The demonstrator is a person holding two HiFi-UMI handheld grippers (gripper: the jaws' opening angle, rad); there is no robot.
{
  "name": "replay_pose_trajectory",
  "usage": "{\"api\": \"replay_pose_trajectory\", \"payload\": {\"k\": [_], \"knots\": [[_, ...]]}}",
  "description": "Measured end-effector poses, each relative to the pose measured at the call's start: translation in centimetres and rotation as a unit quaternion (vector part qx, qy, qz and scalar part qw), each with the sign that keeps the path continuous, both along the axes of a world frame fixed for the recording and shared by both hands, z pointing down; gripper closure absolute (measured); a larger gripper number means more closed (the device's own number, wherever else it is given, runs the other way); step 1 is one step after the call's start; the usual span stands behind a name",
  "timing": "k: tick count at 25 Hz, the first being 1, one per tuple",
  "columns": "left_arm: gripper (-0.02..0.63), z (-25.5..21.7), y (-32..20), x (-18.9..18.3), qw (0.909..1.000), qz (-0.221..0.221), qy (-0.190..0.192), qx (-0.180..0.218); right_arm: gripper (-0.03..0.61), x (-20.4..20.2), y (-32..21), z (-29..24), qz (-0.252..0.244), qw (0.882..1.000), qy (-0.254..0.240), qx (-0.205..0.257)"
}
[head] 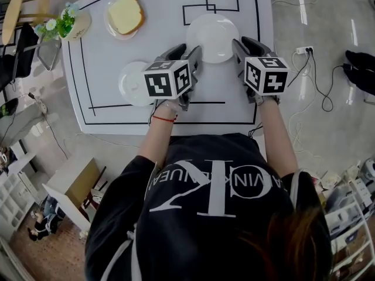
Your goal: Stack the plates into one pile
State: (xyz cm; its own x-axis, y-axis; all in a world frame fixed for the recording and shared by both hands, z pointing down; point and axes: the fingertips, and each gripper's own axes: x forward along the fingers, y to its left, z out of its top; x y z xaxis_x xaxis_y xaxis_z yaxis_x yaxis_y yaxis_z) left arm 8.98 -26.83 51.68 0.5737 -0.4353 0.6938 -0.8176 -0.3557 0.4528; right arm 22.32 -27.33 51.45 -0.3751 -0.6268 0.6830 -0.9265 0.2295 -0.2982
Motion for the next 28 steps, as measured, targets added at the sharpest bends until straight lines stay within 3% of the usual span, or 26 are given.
{"api": "replay_pose_trajectory", "payload": {"k": [13, 20, 28], "knots": [[0.457, 0.7, -0.6, 0.0, 0.9997, -0.017, 0.009, -0.014, 0.456, -0.8, -1.0, 0.7, -0.028, 0.999, 0.034, -0.012], [0.501, 0.9, -0.4, -0.8, 0.9992, -0.031, 0.008, -0.025, 0.494, -1.0, -1.1, 0.0, -0.011, 1.000, -0.011, -0.008], [0.526, -0.2, 0.4, -2.3, 0.9989, -0.045, 0.006, -0.011, 0.515, -2.0, -0.8, -1.6, 0.001, 1.000, -0.017, 0.024]]}}
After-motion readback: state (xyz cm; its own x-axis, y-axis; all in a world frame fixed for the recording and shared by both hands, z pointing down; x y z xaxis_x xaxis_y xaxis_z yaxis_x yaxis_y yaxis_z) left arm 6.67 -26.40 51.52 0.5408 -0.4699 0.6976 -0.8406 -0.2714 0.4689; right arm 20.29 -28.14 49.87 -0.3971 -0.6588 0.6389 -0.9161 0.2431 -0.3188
